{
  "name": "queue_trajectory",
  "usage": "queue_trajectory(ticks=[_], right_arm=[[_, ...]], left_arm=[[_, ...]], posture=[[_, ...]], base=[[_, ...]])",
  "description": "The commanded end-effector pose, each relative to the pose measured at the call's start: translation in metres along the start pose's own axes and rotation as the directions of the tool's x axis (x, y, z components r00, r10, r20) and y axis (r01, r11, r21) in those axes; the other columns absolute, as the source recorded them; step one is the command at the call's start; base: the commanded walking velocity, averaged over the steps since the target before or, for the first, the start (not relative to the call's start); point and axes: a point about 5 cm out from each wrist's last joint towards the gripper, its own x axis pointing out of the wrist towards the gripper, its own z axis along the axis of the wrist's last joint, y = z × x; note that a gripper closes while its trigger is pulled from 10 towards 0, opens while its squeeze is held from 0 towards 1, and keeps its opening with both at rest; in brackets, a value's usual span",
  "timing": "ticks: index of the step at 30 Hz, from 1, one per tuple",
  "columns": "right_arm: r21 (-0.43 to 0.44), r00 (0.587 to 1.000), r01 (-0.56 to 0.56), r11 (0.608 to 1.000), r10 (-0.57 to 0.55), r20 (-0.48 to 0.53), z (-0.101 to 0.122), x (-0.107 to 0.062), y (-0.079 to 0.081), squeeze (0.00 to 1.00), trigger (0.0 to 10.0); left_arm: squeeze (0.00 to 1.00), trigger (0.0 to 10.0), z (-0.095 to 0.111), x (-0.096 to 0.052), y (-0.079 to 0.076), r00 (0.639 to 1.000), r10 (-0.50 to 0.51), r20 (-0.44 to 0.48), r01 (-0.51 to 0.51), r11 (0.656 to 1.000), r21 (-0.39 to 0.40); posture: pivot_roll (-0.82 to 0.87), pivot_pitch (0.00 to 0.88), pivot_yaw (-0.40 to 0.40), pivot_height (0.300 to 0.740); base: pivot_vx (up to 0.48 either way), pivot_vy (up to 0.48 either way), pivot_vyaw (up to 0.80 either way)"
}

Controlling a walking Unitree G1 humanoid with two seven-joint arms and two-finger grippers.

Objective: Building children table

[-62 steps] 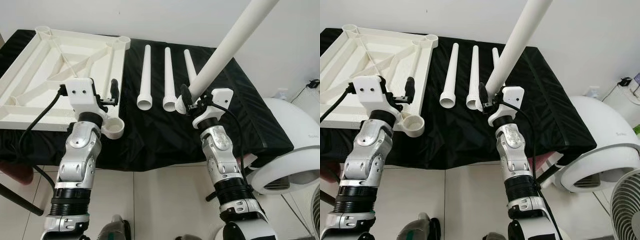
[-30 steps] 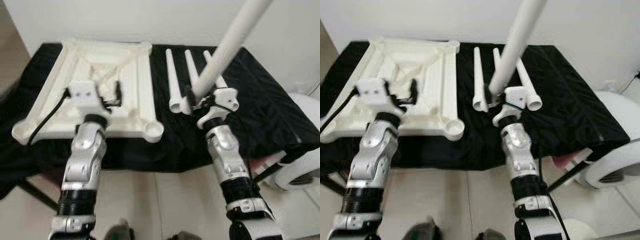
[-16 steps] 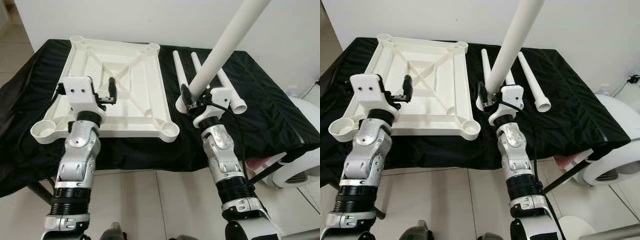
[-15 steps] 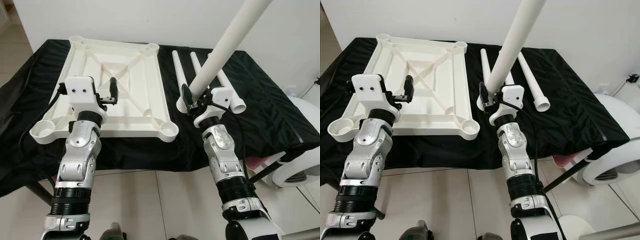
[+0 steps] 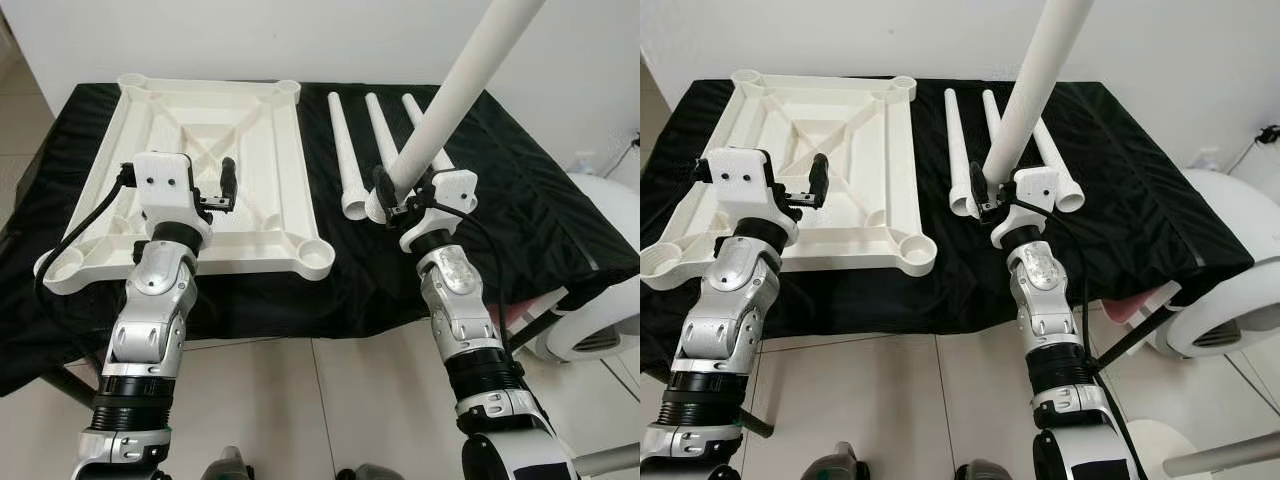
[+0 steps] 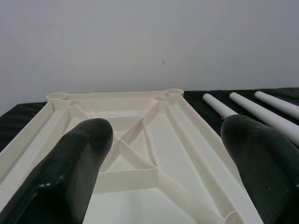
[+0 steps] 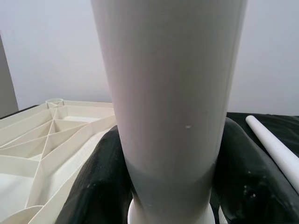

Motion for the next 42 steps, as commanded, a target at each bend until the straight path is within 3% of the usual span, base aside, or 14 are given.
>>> queue_trajectory(ticks=[1, 7, 9, 15, 19, 42], right_arm=[[-0.012, 1.0, -0.017, 1.0, 0.017, 0.011, 0.004, 0.001, 0.002, 0.0, 10.0], [0.0, 1.0, -0.024, 1.0, 0.024, 0.007, 0.005, 0.004, 0.006, 0.0, 10.0], [0.004, 0.999, -0.031, 1.0, 0.031, 0.012, 0.007, 0.006, 0.009, 0.0, 10.0], [0.002, 0.999, -0.046, 0.999, 0.046, 0.029, 0.01, 0.012, 0.012, 0.0, 10.0], [-0.007, 1.0, 0.017, 1.0, -0.017, 0.026, 0.008, 0.011, 0.002, 0.0, 10.0], [-0.047, 0.997, 0.073, 0.996, -0.073, 0.02, 0.008, 0.004, -0.013, 0.0, 10.0]], left_arm=[[0.0, 10.0, -0.001, -0.002, -0.007, 0.994, -0.113, -0.003, 0.113, 0.993, 0.031], [0.0, 10.0, -0.003, -0.004, -0.011, 0.99, -0.139, 0.003, 0.138, 0.987, 0.085], [0.0, 10.0, -0.002, -0.004, -0.011, 0.99, -0.138, 0.013, 0.136, 0.986, 0.092], [0.0, 10.0, 0.003, -0.001, -0.009, 0.995, -0.099, 0.019, 0.098, 0.994, 0.052], [0.0, 10.0, 0.002, -0.002, -0.013, 0.994, -0.112, 0.003, 0.112, 0.994, 0.015], [0.0, 10.0, 0.004, 0.006, 0.002, 0.999, -0.049, 0.022, 0.049, 0.999, -0.013]], posture=[[0.07, 0.0, -0.066, 0.74], [0.11, 0.0, -0.128, 0.74], [0.11, 0.0, -0.116, 0.74], [0.11, 0.0, -0.109, 0.74], [0.12, 0.0, -0.091, 0.74], [0.08, 0.0, -0.072, 0.74]], base=[[0.0, 0.0, 0.0], [0.0, 0.0, 0.0], [0.0, 0.0, 0.0], [0.0, 0.0, 0.0], [0.0, 0.0, 0.0], [0.011, 0.0, 0.0]])
